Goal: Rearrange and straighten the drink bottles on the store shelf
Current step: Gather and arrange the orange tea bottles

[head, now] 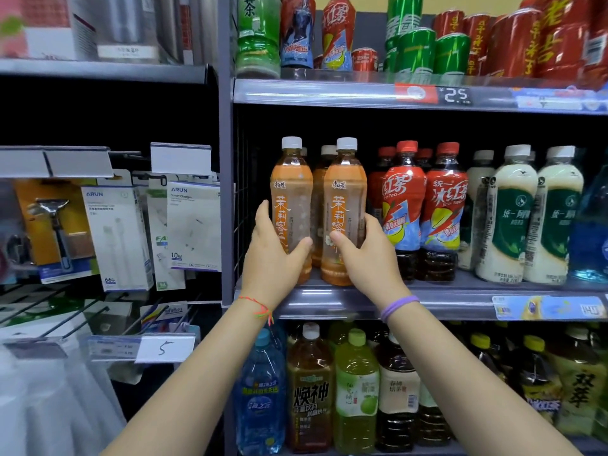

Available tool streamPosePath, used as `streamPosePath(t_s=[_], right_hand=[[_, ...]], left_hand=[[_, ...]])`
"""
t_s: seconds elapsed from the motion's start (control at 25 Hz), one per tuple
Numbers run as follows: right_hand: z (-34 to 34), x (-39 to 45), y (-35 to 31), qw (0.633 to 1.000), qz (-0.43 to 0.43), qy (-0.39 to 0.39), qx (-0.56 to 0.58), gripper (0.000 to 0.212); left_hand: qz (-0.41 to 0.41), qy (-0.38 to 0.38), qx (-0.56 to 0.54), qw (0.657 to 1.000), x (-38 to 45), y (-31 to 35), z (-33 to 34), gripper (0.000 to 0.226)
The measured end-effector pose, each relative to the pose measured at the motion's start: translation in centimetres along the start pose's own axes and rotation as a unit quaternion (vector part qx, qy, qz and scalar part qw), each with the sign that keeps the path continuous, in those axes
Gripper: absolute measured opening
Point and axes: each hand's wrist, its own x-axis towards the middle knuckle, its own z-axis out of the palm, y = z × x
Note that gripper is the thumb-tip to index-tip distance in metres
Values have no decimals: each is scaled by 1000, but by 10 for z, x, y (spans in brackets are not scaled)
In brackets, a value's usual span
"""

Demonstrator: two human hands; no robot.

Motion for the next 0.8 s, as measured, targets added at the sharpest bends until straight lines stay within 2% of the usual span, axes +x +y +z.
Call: streamPosePath(t_s=[0.08, 0.2, 0.32, 0.4, 0.48, 0.56, 0.72, 0.8], right_hand=[[1, 0, 3, 1000, -9, 18, 10, 48], [2, -7, 4, 997, -55, 45, 1, 56], [-5, -11, -6, 993, -93, 71, 16, 53], [-11, -7, -15, 991, -98, 75, 47, 43], [-13, -3, -22, 992, -84, 56, 73, 35], [-6, -3, -24, 994, -64, 30, 78, 34], [23, -1, -28, 996, -25, 4, 80, 47], [38, 8, -31, 996, -3, -4, 86, 52]], left_hand=[[-51, -10, -56, 997, 14, 5, 2, 92], [-89, 8, -70, 994, 27, 16, 4, 61], [-52, 78, -123, 988, 17, 19, 0, 41], [-9, 113, -171, 979, 11, 26, -14, 39], [2, 112, -199, 974, 8, 34, -33, 40], [-21, 91, -181, 979, 1, 35, -49, 44], [-54, 59, -137, 987, -25, 21, -64, 30], [-50, 61, -100, 992, -33, 15, -66, 30]])
